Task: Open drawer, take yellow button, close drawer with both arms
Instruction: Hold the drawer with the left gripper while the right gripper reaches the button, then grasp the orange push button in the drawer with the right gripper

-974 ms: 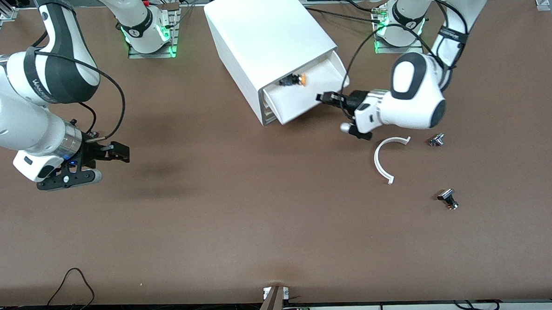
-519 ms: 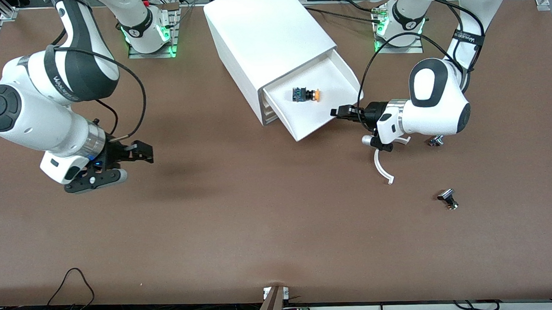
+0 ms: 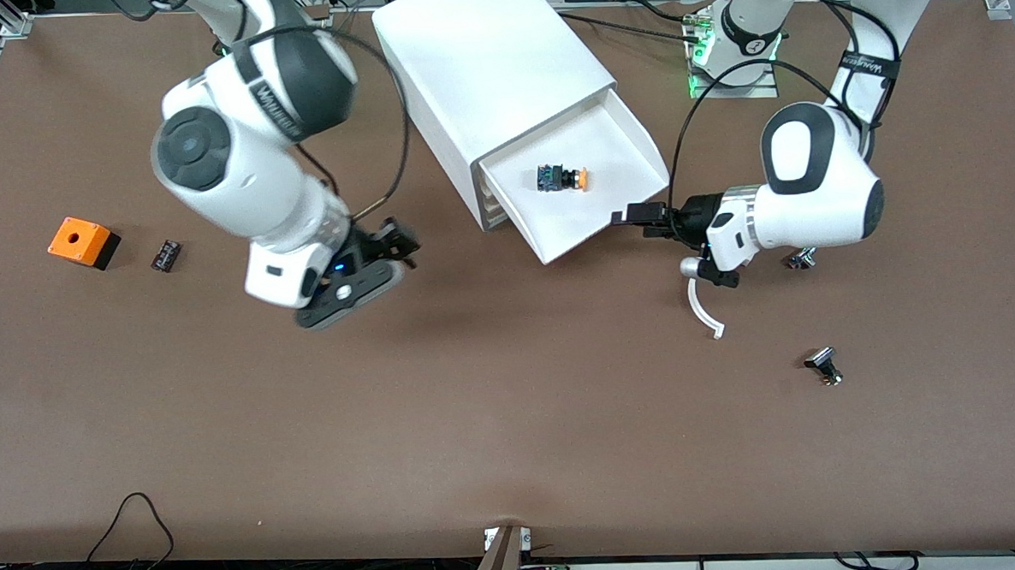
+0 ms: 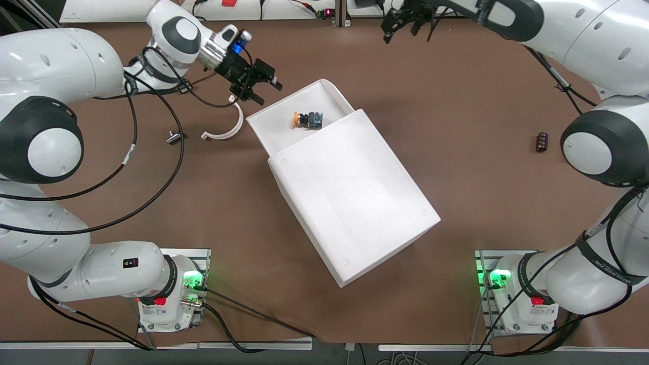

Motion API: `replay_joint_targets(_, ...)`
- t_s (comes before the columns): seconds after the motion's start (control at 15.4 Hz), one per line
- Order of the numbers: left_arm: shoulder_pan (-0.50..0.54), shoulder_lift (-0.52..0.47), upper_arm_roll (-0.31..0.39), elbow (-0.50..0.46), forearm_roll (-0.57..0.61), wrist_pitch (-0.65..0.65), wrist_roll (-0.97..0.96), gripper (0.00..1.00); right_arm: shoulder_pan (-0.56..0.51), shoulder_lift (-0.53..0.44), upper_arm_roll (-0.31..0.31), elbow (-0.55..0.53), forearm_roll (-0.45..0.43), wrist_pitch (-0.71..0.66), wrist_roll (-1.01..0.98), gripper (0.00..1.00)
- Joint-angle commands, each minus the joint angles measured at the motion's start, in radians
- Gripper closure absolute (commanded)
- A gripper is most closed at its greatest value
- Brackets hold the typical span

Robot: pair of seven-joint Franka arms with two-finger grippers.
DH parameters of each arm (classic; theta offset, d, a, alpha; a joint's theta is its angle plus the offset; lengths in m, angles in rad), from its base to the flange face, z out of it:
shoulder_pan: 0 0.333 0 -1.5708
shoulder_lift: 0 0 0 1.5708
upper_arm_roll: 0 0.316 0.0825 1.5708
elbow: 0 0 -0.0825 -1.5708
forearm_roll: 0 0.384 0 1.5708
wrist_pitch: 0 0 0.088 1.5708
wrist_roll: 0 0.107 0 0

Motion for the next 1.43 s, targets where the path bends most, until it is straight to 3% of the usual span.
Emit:
replay_joint_targets(0.0,0.113,-0.094,0.012,-0.011,0.026,-0.003,-0.01,0.0,0.091,0.056,-0.006,0.112,-0.037,-0.009,-0.012,0.0)
replay_joint_targets(0.13,0.122,-0.133,0.052,-0.011,0.046,0.024,-0.013,0.0,0.164,0.09,-0.003,0.162,-0.089,-0.012,-0.015,0.0)
replay_joint_targets(0.26,0.124,-0.187,0.118,0.018,0.188,-0.003,-0.007,0.0,0.246,0.099,-0.005,0.168,-0.155,-0.01,-0.021,0.0)
replay_joint_targets(0.52,0.119,-0.226,0.138,0.253,0.541,-0.286,-0.017,0.0,0.355,0.108,-0.005,0.168,-0.246,-0.029,-0.168,0.0)
replay_joint_targets(0.78,0.088,-0.227,0.136,0.376,0.796,-0.431,-0.02,0.0,0.398,0.115,-0.003,0.168,-0.249,-0.033,-0.289,0.0)
replay_joint_targets(1.36,0.073,-0.215,0.133,0.384,0.915,-0.433,-0.04,0.0,0.419,0.177,0.031,0.16,-0.252,-0.061,-0.397,0.0)
